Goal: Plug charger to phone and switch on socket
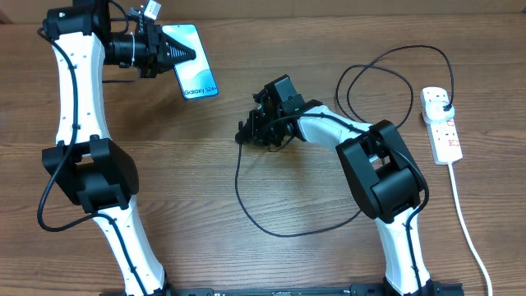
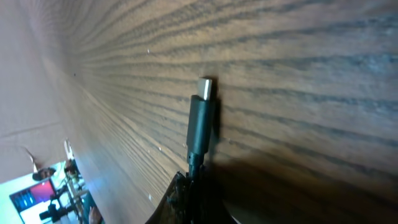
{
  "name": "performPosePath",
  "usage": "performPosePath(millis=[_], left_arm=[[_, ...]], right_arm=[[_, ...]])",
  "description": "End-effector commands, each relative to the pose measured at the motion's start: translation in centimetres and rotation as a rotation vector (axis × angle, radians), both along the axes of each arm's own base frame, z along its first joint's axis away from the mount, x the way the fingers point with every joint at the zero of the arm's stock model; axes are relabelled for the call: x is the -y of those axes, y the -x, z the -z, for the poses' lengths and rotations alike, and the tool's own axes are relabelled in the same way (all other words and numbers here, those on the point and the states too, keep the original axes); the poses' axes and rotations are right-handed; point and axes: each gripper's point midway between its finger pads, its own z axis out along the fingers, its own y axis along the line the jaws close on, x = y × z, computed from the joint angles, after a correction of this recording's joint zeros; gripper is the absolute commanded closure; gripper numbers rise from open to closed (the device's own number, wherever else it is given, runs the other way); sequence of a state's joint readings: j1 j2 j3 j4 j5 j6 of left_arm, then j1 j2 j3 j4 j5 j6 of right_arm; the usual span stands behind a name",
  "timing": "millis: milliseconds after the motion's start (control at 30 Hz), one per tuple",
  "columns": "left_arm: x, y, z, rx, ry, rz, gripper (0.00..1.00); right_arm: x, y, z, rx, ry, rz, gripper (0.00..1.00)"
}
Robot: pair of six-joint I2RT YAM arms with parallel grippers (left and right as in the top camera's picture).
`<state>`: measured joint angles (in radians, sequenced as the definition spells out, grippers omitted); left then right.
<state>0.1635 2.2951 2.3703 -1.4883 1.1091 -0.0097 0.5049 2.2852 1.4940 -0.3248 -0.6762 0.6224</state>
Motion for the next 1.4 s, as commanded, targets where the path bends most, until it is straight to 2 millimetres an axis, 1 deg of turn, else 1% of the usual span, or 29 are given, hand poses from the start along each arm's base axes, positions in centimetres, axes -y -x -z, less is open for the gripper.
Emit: performPosePath(millis=[0, 67, 133, 167, 267, 333, 467, 600, 700, 800, 867, 900, 967, 1033, 1100, 1233, 1367], left_arm=[[0.5, 0.5, -2.5, 0.048, 0.009, 0.004, 0.95], [0.5, 0.8, -2.4, 0.031, 0.008, 0.004, 0.96], [0.6, 1.1, -2.4, 0.014, 0.012, 0.006, 0.96], [0.6, 1.2, -2.4, 0.020, 0.014, 0.013, 0.96], [1.1, 1.7, -3.1, 0.060, 0.054, 0.047, 0.96], [1.5, 2.0, -4.0, 0.088, 0.102, 0.068, 0.96], [1.8, 2.3, -4.8, 0.106, 0.155, 0.082, 0.96], [1.9, 2.4, -5.2, 0.106, 0.177, 0.083, 0.96], [2.2, 2.5, -5.9, 0.150, 0.213, 0.102, 0.96], [2.6, 2.9, -6.5, 0.196, 0.240, 0.128, 0.96], [2.9, 3.0, -6.5, 0.195, 0.239, 0.135, 0.96], [3.2, 3.1, -6.5, 0.192, 0.240, 0.141, 0.96], [3.8, 3.3, -6.5, 0.190, 0.243, 0.154, 0.96], [4.5, 3.5, -6.6, 0.188, 0.254, 0.170, 0.96], [5.4, 3.7, -7.2, 0.190, 0.287, 0.185, 0.96], [7.1, 4.2, -8.8, 0.216, 0.379, 0.221, 0.96], [8.2, 4.6, -9.4, 0.218, 0.420, 0.246, 0.96]], right_arm=[[0.8, -0.2, -0.9, 0.032, -0.018, -0.036, 0.96], [1.1, -0.4, -2.9, 0.071, -0.028, -0.051, 0.96], [1.4, -0.3, -5.3, 0.112, -0.037, -0.067, 0.96], [1.5, -0.1, -6.8, 0.138, -0.044, -0.080, 0.96], [1.8, 0.7, -10.6, 0.194, -0.059, -0.105, 0.96], [2.1, 1.5, -13.1, 0.220, -0.067, -0.119, 0.96], [3.1, 3.5, -16.7, 0.252, -0.065, -0.146, 0.96], [4.0, 5.3, -19.4, 0.289, -0.068, -0.168, 0.96], [4.8, 7.0, -20.3, 0.313, -0.079, -0.168, 0.96], [5.8, 9.4, -20.5, 0.321, -0.109, -0.160, 0.96], [6.1, 10.9, -20.7, 0.328, -0.161, -0.148, 0.96], [6.1, 11.7, -21.1, 0.331, -0.208, -0.137, 0.96], [6.0, 12.7, -22.1, 0.348, -0.293, -0.122, 0.96], [5.9, 13.2, -22.9, 0.374, -0.358, -0.090, 0.96], [5.7, 13.5, -23.3, 0.385, -0.394, -0.076, 0.96], [4.7, 14.0, -23.3, 0.384, -0.411, -0.092, 0.96], [4.1, 13.9, -24.0, 0.408, -0.429, -0.083, 0.96]])
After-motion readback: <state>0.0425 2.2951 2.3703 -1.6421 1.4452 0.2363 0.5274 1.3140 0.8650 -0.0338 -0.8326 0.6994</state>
